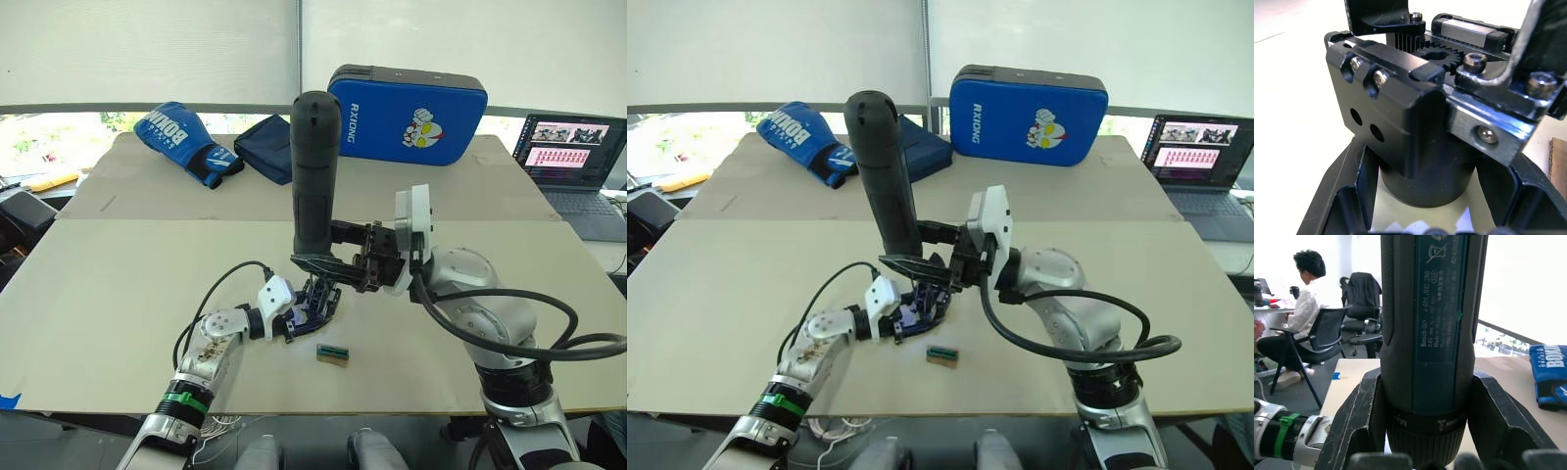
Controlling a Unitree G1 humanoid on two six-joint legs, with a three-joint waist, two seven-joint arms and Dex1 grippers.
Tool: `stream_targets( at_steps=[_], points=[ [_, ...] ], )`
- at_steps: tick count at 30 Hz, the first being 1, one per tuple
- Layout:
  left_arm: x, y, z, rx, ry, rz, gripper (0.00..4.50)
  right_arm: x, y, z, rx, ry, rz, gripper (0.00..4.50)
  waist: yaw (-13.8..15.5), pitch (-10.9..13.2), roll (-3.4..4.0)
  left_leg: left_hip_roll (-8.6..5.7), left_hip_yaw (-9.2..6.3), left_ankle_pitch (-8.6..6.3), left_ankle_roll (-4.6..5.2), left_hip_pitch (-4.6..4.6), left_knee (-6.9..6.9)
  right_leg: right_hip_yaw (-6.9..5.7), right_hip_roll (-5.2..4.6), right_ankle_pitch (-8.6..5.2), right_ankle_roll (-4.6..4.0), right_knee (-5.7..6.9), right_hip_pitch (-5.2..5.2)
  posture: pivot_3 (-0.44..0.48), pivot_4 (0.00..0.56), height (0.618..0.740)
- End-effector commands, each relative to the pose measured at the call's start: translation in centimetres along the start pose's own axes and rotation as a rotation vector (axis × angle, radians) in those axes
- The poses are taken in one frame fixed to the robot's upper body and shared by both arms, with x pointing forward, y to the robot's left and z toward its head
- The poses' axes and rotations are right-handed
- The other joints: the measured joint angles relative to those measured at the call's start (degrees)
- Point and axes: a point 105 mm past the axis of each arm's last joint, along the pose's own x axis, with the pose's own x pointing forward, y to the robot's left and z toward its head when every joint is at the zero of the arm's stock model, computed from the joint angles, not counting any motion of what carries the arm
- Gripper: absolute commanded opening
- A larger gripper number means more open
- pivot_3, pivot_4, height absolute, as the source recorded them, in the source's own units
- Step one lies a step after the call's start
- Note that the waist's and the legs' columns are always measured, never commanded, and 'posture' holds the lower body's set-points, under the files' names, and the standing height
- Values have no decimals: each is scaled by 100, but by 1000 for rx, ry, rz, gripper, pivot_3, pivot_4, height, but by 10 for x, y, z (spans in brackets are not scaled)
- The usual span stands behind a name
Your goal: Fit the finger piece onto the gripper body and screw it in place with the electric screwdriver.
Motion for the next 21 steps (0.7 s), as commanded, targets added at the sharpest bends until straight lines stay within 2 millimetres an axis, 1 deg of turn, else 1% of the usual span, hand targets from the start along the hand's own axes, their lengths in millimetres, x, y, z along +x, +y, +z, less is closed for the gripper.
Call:
stream_targets(
  at_steps=[1, 3, 5, 6, 8, 11, 13, 14, 16, 19, 21],
  points=[
    [-1, -6, -23, -72, 69, 2, 2317, 0, 13, 28, -76, -117, 65, 1905, 2, 0, 0, 0, 0, 0, 0, 0, 0, 0, 0, 0, 0, 0, 0, 0, 150, 740],
    [-1, -5, -22, -83, 59, 10, 2317, 0, 17, 33, -71, -141, 85, 1905, 2, 0, 0, 0, 0, 0, 0, 0, 0, 0, 0, 0, 0, 0, 0, 0, 150, 740],
    [-2, -3, -21, -92, 50, 29, 3320, -2, 23, 40, -67, -160, 110, 1905, 3, 0, 1, 0, -1, 0, 0, 0, 0, 0, 0, 0, 0, 0, 0, 0, 150, 740],
    [-4, -1, -21, -109, 44, 38, 3618, -4, 26, 44, -66, -168, 124, 1905, 4, 1, 1, 0, -1, 0, 0, 0, 0, 0, -1, 0, 0, 0, 0, 0, 150, 740],
    [-8, 0, -20, -100, 49, 36, 4438, -6, 31, 54, -61, -180, 143, 1905, 6, 1, 2, 0, -2, 0, 0, 0, 0, 0, -1, 0, 0, 1, 0, 0, 150, 740],
    [-19, 3, -20, -86, 56, 38, 4438, -11, 36, 67, -53, -180, 161, 1905, -21, 1, 2, 1, -4, 0, 0, 0, 0, 0, -1, 0, 0, 1, -1, 0, 150, 740],
    [-32, 7, -18, -71, 60, 42, 4438, -21, 35, 76, -33, -154, 141, 1905, -67, 1, 1, 6, -5, 0, 0, 1, -7, 0, 2, 0, -2, 1, -5, 0, 150, 740],
    [-41, 11, -16, -64, 61, 48, 4438, -29, 31, 78, -10, -124, 111, 1905, -87, 3, 1, 8, -6, 0, 0, 1, -12, 0, 4, -2, -5, 2, -9, 0, 150, 740],
    [-60, 17, -11, -51, 55, 55, 4438, -53, 21, 77, 43, -25, 29, 1905, -118, 6, -1, 10, -7, 0, 1, 1, -21, 0, 6, -4, -9, 1, -12, 0, 150, 740],
    [-85, 16, 2, -52, 19, 0, 4438, -91, 11, 68, 137, 178, -65, 1905, -130, 13, -1, 10, -4, -1, 1, -3, -25, -1, 2, -7, -13, -2, -11, 0, 150, 740],
    [-103, 14, 17, -32, -35, -48, 4438, -123, 2, 57, 214, 374, -173, 1905, -135, 23, 2, 10, 4, -1, 2, -5, -26, 0, 1, -8, -13, -6, -15, 0, 150, 740]
  ],
)
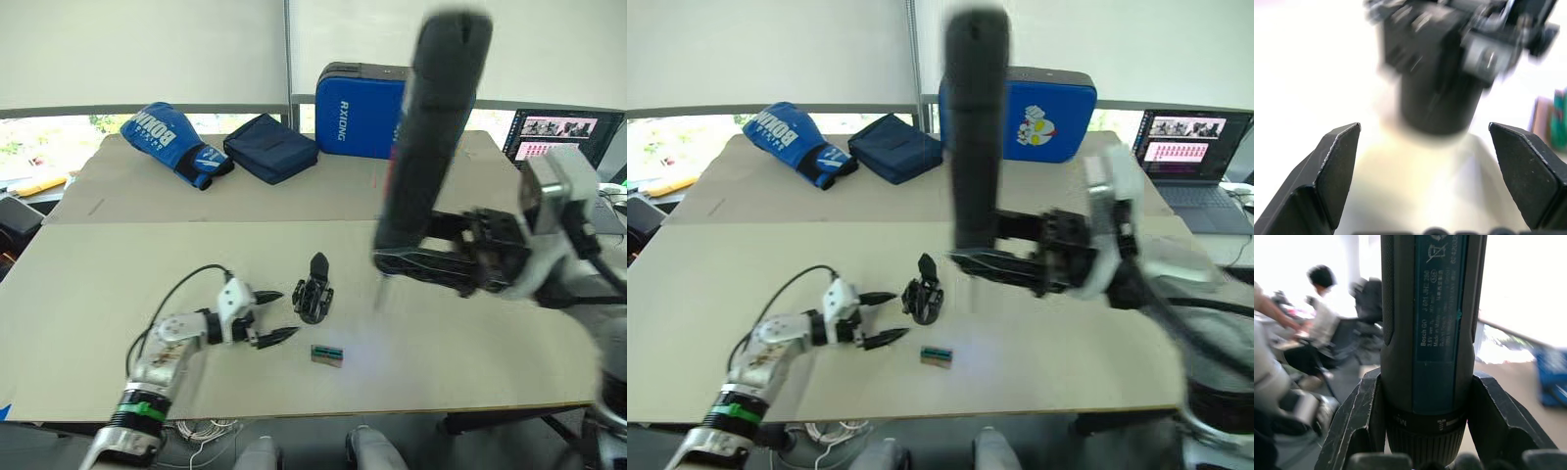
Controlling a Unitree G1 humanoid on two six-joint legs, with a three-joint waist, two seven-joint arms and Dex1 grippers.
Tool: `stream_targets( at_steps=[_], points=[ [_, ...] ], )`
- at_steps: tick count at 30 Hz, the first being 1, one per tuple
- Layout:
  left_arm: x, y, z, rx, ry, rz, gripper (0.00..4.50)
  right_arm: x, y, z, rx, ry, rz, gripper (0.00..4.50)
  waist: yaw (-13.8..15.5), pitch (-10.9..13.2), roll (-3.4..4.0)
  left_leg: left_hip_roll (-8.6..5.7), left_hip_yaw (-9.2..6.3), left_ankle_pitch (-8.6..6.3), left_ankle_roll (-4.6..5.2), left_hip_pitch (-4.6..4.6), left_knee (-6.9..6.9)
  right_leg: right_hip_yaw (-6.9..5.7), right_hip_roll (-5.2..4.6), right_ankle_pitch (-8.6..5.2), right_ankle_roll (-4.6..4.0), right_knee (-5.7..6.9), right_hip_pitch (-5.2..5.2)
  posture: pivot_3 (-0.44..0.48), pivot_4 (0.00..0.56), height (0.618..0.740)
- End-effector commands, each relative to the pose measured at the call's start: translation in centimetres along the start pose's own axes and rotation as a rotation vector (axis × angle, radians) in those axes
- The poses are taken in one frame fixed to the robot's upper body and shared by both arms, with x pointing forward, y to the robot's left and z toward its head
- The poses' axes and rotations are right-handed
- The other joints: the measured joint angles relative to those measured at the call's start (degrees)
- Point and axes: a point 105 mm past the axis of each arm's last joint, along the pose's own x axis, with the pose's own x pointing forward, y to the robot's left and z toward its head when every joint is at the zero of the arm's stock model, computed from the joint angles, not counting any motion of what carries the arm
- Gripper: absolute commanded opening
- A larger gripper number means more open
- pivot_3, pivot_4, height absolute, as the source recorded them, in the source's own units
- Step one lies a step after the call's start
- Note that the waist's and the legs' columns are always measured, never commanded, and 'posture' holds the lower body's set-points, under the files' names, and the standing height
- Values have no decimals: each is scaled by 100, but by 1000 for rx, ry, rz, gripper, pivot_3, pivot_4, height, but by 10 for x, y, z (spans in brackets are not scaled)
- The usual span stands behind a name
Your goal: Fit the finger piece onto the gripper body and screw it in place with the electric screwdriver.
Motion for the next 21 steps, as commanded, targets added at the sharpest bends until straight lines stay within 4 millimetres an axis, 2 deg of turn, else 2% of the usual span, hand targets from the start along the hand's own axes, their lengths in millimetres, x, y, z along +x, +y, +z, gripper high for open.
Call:
stream_targets(
  at_steps=[1, 4, 7, 11, 15, 21],
  points=[
    [-28, -6, 32, 63, -112, -97, 4438, -43, -14, -9, 98, 230, -137, 1905, 14, 15, 5, -2, 2, 0, 0, -8, 2, 0, -3, -1, 2, -2, -4, 0, 150, 740],
    [-48, -8, 40, 82, -108, -144, 4438, -82, -35, -40, 243, 564, -360, 1905, 46, 27, 14, -1, 10, 0, 0, -22, 13, 1, -5, -1, 3, -7, -13, 0, 150, 740],
    [-55, -12, 43, 79, -92, -184, 4438, -104, -46, -61, 300, 704, -446, 1905, 57, 27, 14, 2, 16, 0, 0, -20, 14, 1, -3, -16, 23, -13, -15, 0, 150, 740],
    [-55, -19, 52, 75, -112, -207, 4438, -131, -69, -101, 380, 861, -615, 1905, 43, 34, 14, 6, 25, 0, -1, -29, 13, 5, -2, -25, 40, -14, -26, 0, 150, 740],
    [-54, -23, 52, 70, -115, -210, 4438, -140, -86, -128, 440, 944, -692, 1905, 16, 37, 20, 1, 30, 0, -1, -69, 19, 15, -3, 0, 10, -5, -67, 0, 150, 740],
    [-55, -22, 51, 82, -109, -210, 4438, -138, -96, -148, 445, 1034, -653, 1905, -6, 53, 45, -1, 33, 1, -1, -96, 22, 19, -1, 4, 7, 7, -100, 0, 150, 740]
  ],
)
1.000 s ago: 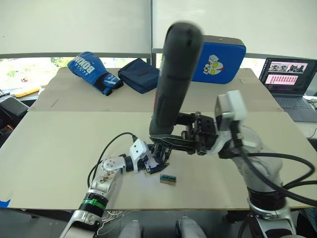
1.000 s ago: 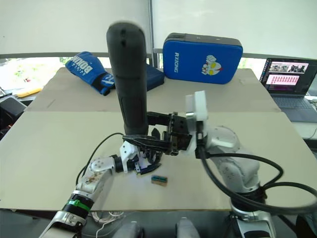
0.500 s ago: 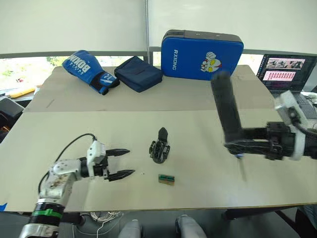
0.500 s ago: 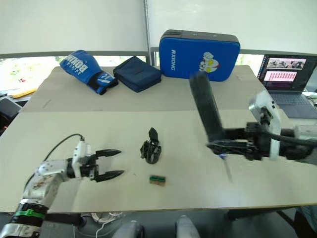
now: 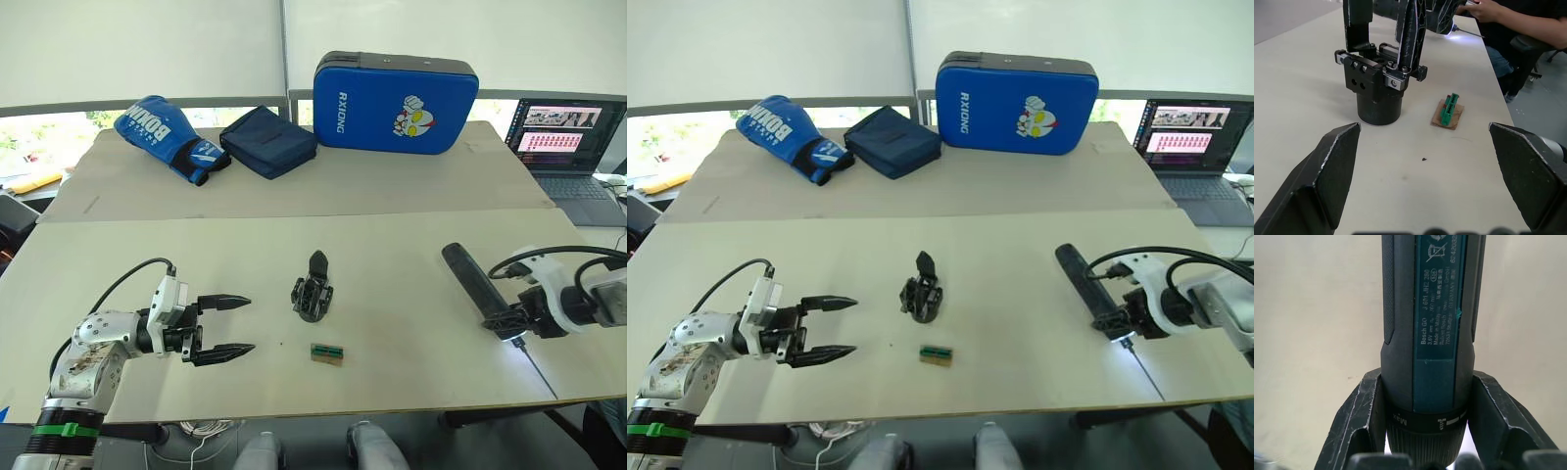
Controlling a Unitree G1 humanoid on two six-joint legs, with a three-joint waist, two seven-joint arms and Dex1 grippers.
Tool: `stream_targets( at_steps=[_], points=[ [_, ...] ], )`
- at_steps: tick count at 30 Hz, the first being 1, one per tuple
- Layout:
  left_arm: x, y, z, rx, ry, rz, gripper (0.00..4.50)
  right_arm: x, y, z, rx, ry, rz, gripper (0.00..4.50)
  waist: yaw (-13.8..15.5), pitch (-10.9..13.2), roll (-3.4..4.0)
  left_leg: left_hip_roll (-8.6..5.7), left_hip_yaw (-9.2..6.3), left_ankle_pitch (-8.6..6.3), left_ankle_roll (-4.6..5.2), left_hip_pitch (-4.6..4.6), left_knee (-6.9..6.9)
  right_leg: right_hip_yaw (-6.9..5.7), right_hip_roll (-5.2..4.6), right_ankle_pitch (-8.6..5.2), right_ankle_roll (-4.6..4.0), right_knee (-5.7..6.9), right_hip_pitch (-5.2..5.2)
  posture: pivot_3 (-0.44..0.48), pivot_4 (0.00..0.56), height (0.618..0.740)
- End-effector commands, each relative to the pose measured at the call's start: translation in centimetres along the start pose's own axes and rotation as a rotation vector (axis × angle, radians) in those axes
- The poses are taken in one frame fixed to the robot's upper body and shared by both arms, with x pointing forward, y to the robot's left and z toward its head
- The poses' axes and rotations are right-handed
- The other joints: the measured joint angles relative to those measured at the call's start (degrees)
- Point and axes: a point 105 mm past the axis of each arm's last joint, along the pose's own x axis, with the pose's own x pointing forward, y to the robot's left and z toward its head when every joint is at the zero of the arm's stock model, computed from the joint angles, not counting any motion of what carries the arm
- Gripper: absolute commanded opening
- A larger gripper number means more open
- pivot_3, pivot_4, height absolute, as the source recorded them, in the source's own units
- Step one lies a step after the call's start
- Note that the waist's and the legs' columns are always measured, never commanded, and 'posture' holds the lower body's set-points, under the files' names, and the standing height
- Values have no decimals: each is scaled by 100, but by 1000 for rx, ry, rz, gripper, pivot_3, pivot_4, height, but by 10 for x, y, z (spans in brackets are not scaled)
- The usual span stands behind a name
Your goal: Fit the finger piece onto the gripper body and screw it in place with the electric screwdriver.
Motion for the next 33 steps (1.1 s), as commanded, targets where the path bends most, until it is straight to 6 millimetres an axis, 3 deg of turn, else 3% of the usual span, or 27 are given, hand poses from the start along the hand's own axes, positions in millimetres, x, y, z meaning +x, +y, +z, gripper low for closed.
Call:
stream_targets(
  at_steps=[1, 4, 6, 10, 11, 14, 18, 20, 24, 28, 33],
  points=[
    [-2, 1, 7, 34, -7, 0, 4438, -4, -8, 9, -48, -3, -33, 1905, 0, 1, 1, 0, -1, 0, 0, 0, 0, 0, 1, 0, 0, 0, 0, 0, 150, 740],
    [-4, 3, 7, 35, -2, 19, 4438, -2, -9, 9, -46, 7, -26, 1905, 7, 1, 0, -1, -2, 0, 0, -2, 1, -1, 0, 1, 2, -2, 2, 0, 150, 740],
    [-6, 5, 5, 35, 5, 43, 4500, -3, -10, 11, -35, -6, -21, 2936, 6, 1, 0, -2, -1, 0, 0, -2, 6, 0, -1, 3, 6, -3, 4, 0, 150, 740],
    [-9, 8, 7, 18, 9, 54, 4500, -13, -12, 13, -34, -37, -17, 4290, 7, 1, 1, -2, -3, 0, 0, 0, 6, 0, 0, 3, 6, -1, 6, 0, 150, 740],
    [-13, 11, 9, 8, 8, 67, 4500, -23, -14, 13, -53, -51, -26, 4444, 15, 1, 1, -2, -3, 0, 0, 0, 6, 0, 0, 3, 6, -1, 6, 0, 150, 740],
    [-23, 20, 13, -4, 29, 130, 4500, -51, -17, 17, -136, -130, -46, 4444, 57, 2, 3, -3, -4, 0, 0, -2, 5, -1, -1, 3, 6, 3, 3, 0, 150, 740],
    [-42, 29, 9, 45, 127, 237, 4500, -97, 23, 44, -505, -528, 157, 4444, 86, 1, 0, 0, -2, -1, 1, 5, 4, -3, 2, 3, 7, 1, 9, 0, 150, 740],
    [-51, 32, 3, 59, 190, 276, 4500, -110, 36, 47, -637, -669, 186, 4444, 56, -1, -6, 8, 0, -2, 3, 23, 2, -2, 10, 3, 6, -1, 24, 0, 150, 740],
    [-71, 42, -5, 129, 246, 357, 4500, -109, 68, 35, -864, -795, 276, 4444, 88, 0, -7, 6, -1, -2, 2, 36, 5, -2, 9, 3, 6, 3, 40, 0, 150, 740],
    [-80, 42, -13, 160, 287, 379, 4500, -86, 95, 21, -927, -818, 370, 4444, 122, 0, -7, 2, -2, -2, 2, 37, 8, -1, 4, 4, 5, 6, 41, 0, 150, 740],
    [-84, 37, -17, 192, 304, 409, 4500, -75, 103, 17, -955, -874, 367, 4444, 138, 0, -7, -1, -2, -1, 2, 40, 11, -1, -2, 5, 6, 8, 45, 0, 150, 740]
  ],
)
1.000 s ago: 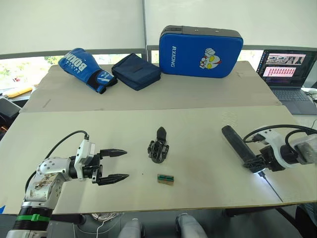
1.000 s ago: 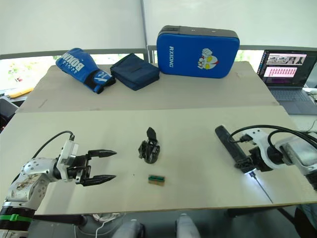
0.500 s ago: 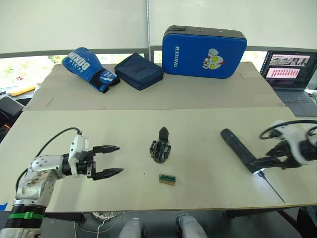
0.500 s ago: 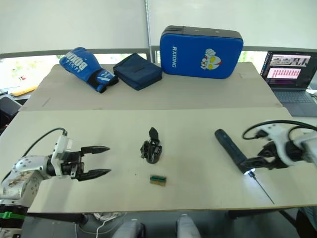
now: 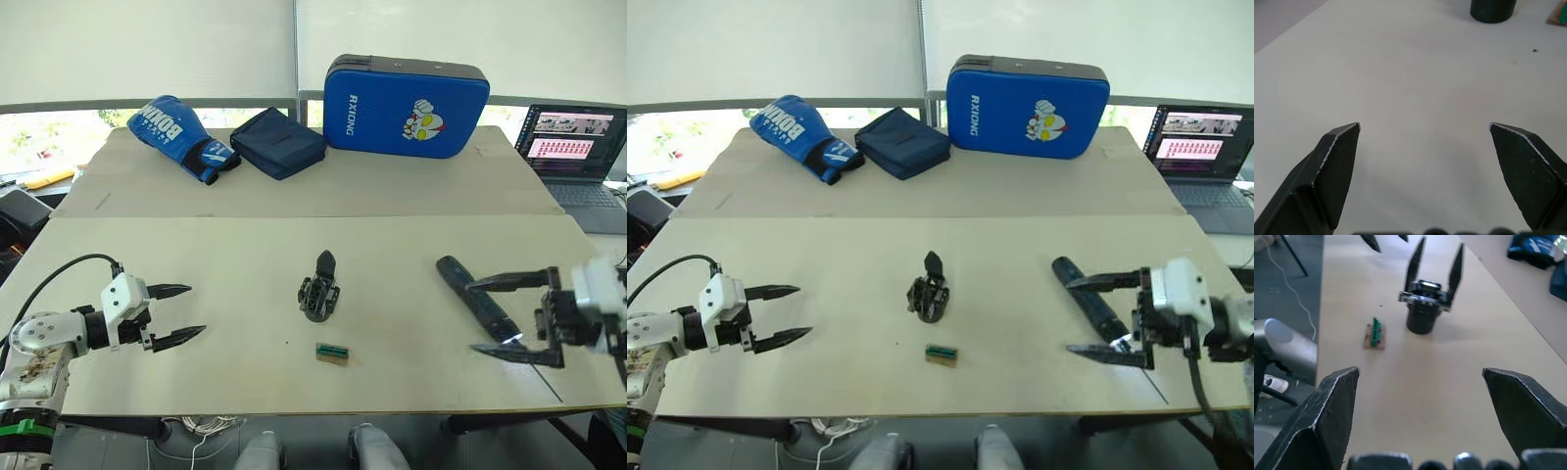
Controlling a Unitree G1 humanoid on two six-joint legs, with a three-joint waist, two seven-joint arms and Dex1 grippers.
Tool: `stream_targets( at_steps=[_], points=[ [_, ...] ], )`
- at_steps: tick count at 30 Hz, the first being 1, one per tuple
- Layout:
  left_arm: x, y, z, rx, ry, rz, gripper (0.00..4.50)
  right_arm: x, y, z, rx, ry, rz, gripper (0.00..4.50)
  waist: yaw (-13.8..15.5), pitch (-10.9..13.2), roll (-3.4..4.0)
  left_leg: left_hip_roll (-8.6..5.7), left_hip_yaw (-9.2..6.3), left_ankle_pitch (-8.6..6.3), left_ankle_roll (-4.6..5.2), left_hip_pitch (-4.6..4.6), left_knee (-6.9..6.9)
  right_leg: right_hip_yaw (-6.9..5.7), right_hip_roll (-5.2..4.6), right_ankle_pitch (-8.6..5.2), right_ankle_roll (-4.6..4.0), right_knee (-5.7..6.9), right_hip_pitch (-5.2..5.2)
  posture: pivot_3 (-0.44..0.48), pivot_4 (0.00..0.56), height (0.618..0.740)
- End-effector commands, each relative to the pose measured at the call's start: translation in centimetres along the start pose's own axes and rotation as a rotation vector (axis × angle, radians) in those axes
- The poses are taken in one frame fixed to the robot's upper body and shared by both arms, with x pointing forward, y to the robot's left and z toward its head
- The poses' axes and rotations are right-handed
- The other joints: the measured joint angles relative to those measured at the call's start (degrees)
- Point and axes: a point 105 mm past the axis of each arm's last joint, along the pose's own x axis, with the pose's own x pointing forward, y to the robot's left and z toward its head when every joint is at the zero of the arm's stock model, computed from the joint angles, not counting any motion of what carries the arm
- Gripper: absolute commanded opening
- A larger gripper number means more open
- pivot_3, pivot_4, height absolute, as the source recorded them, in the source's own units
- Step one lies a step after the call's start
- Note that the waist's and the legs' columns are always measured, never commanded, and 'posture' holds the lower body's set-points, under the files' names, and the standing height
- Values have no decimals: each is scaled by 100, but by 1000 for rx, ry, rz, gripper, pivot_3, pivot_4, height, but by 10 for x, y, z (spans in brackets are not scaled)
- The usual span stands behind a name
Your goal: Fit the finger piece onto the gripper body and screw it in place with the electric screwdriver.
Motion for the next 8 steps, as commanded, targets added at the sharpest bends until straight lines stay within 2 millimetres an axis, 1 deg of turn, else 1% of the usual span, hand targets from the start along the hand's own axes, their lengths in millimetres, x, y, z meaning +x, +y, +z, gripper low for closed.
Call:
stream_targets(
  at_steps=[1, 8],
  points=[
    [-9, 7, 8, 60, -7, 56, 4500, -1, -5, 9, -96, -12, -32, 4444, 3, 0, 0, 1, 0, 0, -1, 0, 1, 0, 1, 0, 0, 0, 0, 0, 150, 740],
    [-10, 9, 11, 71, -17, 105, 4500, -4, -13, 6, -80, 5, -60, 4444, 9, 1, -2, 1, -3, 0, -1, 49, -4, -3, 2, -2, 0, -6, 50, 0, 150, 740]
  ],
)
